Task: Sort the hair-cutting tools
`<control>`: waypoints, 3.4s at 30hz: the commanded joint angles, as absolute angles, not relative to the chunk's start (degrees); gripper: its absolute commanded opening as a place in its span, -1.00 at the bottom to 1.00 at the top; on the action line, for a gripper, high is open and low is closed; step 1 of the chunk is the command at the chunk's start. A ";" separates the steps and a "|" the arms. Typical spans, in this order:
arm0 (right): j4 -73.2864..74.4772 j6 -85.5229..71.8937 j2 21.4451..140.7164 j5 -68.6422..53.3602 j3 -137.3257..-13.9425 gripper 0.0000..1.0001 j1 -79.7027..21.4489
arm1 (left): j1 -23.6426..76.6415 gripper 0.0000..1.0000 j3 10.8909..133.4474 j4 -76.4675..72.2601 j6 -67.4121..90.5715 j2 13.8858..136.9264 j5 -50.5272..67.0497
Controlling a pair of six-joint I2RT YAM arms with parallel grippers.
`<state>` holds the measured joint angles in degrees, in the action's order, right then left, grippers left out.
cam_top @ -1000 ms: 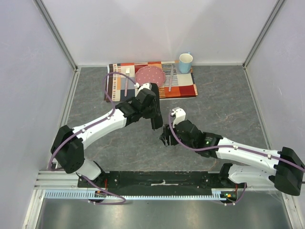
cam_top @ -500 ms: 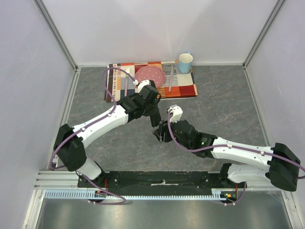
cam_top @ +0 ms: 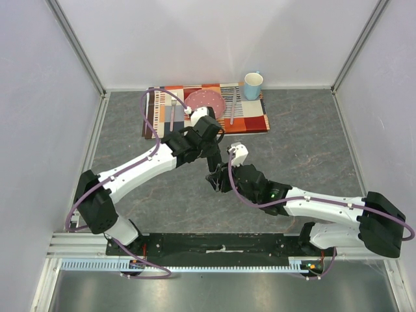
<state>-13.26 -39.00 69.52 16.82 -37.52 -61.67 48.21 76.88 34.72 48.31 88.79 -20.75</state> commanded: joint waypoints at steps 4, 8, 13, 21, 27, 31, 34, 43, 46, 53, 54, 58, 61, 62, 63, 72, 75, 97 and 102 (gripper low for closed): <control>-19.15 -39.55 69.96 17.93 -36.48 -0.09 -62.05 | 49.30 -0.95 80.42 33.31 48.25 87.19 -24.35; -20.21 -38.94 69.61 18.72 -36.12 -0.22 -61.96 | 49.92 -0.96 80.68 33.31 48.08 86.92 -24.78; -20.48 -37.97 68.91 19.51 -35.95 -0.39 -61.96 | 50.45 -0.96 80.25 33.31 47.72 86.49 -25.49; -20.04 -36.21 66.89 20.92 -36.12 -1.00 -62.14 | 51.42 -0.96 78.23 33.31 48.34 85.25 -26.28; -19.43 -35.68 65.57 20.48 -35.16 -1.00 -62.93 | 51.42 -0.95 77.52 33.31 48.34 84.20 -26.89; -18.55 -36.30 65.04 19.69 -33.75 -1.00 -63.54 | 51.42 -0.95 77.61 32.52 47.29 83.15 -26.28; -17.85 -36.30 64.25 18.90 -32.52 -1.00 -63.89 | 51.42 -0.95 78.40 32.43 46.32 82.79 -25.05; -12.75 -34.19 62.67 16.70 -31.64 -1.00 -65.30 | 51.42 -0.95 79.54 32.43 44.39 82.79 -23.91; -11.17 -33.66 61.97 15.65 -31.46 -1.00 -65.65 | 51.42 -0.95 79.72 32.43 44.12 82.62 -24.43; -5.72 -32.43 59.51 16.17 -31.03 -1.00 -66.44 | 51.42 -0.95 80.24 32.43 43.42 82.00 -24.08; -5.19 -32.08 59.15 16.43 -31.03 -1.00 -66.36 | 51.42 -0.96 80.24 32.26 42.98 82.00 -23.47; -0.98 -29.63 59.06 16.87 -32.43 -1.00 -66.36 | 51.42 -0.95 79.81 30.16 40.35 80.78 -18.74; 3.51 -26.81 59.94 16.53 -34.10 -1.00 -66.44 | 51.42 -0.95 79.36 29.09 36.92 79.54 -12.41; 5.08 -26.28 59.94 16.44 -34.36 -1.00 -66.45 | 51.42 -0.95 79.45 29.09 36.22 79.28 -10.74; 5.71 -25.32 59.77 16.44 -34.63 -1.00 -66.36 | 51.42 -0.95 79.54 29.09 34.64 79.19 -7.76; 15.81 -21.27 56.61 18.10 -37.61 -1.00 -66.45 | 51.33 -0.95 75.06 28.57 28.31 72.69 6.84; 19.67 -19.61 54.59 19.85 -39.19 -1.00 -66.45 | 51.33 -0.95 72.96 28.39 25.77 69.44 12.47; 35.33 -16.08 55.20 32.00 -56.60 -1.00 -66.53 | 51.42 -0.95 58.98 22.24 21.62 62.40 33.49; 33.84 -19.68 50.91 28.05 -53.80 -0.41 -66.53 | 51.42 -0.95 60.20 22.32 22.50 62.31 31.29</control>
